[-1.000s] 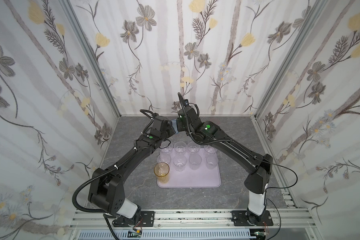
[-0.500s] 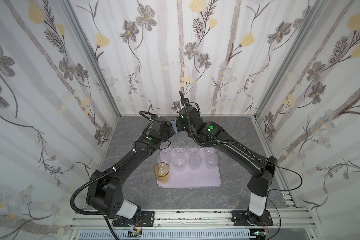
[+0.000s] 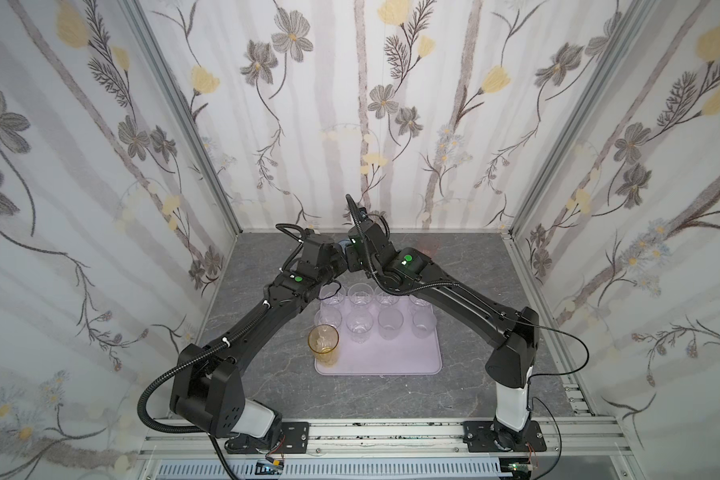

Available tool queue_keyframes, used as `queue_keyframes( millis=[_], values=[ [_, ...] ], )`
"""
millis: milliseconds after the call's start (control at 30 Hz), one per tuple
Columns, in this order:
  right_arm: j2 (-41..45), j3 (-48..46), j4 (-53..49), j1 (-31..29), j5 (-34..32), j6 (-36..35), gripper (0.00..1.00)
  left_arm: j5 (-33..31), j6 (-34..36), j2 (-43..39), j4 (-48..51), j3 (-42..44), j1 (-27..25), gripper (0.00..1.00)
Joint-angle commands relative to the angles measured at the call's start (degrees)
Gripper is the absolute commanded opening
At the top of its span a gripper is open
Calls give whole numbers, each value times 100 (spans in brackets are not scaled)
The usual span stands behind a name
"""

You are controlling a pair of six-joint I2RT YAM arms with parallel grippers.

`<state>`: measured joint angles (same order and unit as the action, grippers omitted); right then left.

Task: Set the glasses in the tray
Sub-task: 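Close the right gripper on the blue cup while the left gripper holds it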

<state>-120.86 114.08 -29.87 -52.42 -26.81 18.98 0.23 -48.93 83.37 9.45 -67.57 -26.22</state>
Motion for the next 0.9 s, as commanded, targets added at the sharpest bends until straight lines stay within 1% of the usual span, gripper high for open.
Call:
queue_keyframes(
  millis=[0,167,233,300,400,500,600,867],
  values=[
    [-154,59,127,4,-396,-121,42,30,-117,-67,-282,16,-7,0],
    [-412,260,7,-30,-1012,-377,35,77,-247,-74,-295,-6,-6,0],
    [-493,286,-1,-62,-1193,-460,31,138,-296,-67,-306,-19,-4,0],
    [-516,294,15,-91,-1297,-486,25,161,-315,-81,-312,-19,-6,0],
    [-493,297,58,-95,-1286,-484,15,168,-343,-126,-313,-9,-6,6],
    [-456,294,78,-101,-1183,-466,10,170,-363,-179,-317,7,-6,13],
    [-436,291,78,-96,-1175,-456,7,148,-363,-190,-321,16,-6,21],
    [-468,327,86,-58,-1146,-474,1,144,-288,-438,-321,55,5,36]
  ],
)
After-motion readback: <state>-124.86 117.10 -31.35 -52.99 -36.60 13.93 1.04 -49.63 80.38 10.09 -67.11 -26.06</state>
